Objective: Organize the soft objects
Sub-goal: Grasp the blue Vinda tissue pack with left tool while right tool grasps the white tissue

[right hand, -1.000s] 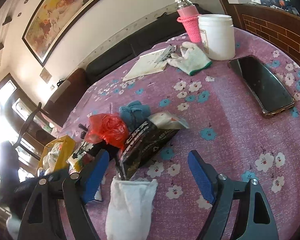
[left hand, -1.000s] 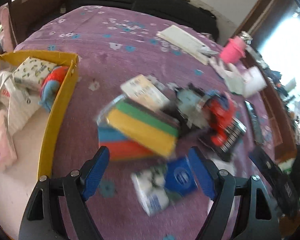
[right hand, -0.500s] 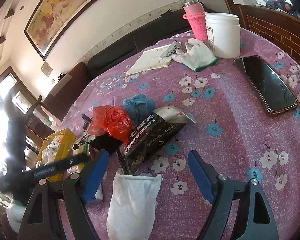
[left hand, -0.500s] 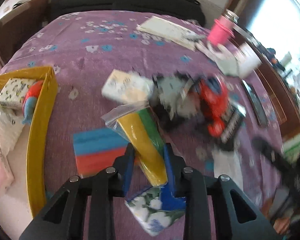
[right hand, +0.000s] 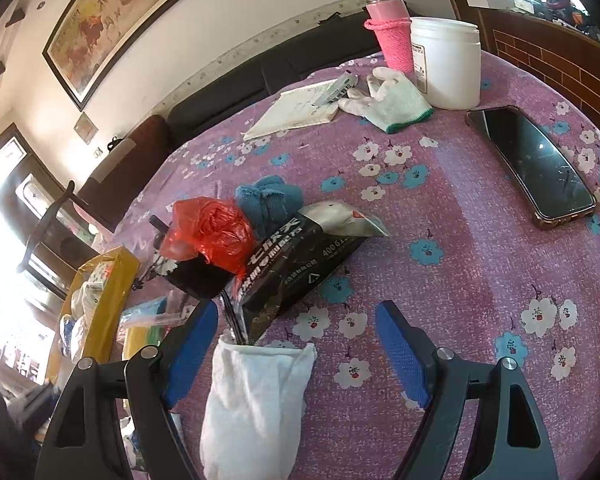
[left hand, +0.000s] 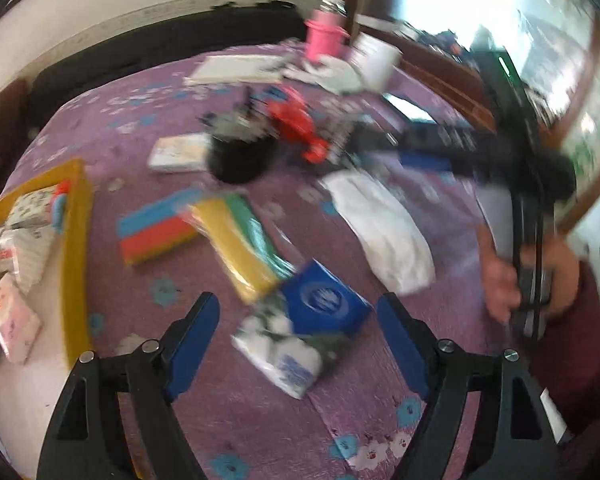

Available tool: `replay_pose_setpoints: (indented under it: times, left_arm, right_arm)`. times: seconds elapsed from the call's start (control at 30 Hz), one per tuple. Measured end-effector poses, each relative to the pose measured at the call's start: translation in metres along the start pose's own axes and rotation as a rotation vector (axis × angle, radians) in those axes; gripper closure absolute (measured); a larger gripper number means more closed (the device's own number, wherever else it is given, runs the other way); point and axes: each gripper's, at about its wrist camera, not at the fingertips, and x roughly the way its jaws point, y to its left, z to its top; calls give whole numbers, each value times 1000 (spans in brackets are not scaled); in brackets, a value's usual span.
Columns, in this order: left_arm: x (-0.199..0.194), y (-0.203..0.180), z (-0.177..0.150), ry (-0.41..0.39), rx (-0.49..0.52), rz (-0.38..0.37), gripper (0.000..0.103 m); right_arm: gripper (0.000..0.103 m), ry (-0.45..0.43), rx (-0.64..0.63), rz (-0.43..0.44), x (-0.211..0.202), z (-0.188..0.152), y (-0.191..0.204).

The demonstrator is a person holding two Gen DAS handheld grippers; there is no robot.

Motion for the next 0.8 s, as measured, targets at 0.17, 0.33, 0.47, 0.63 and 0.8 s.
replay_pose_setpoints:
  times: [0.17, 0.33, 0.47, 0.63, 0.8]
  left_arm:
    - [29, -18, -10, 38, 74, 98, 28]
    - [16, -12, -21, 5, -15, 63, 41]
    - [-15, -4, -35, -61, -115, 24, 42]
    - [-43, 8, -50, -106, -158, -5, 42]
    - [-53, 11, -58, -137, -185, -38, 42]
  right_arm:
    - [19, -6, -17, -19, 1, 0, -1]
    - [19, 8, -22, -30, 6, -1, -3]
    - [19, -27, -4, -32, -9, -3, -5]
    - [19, 2, -2, -42, -37, -21, 4]
    - [19, 111, -158, -103, -18, -43, 44]
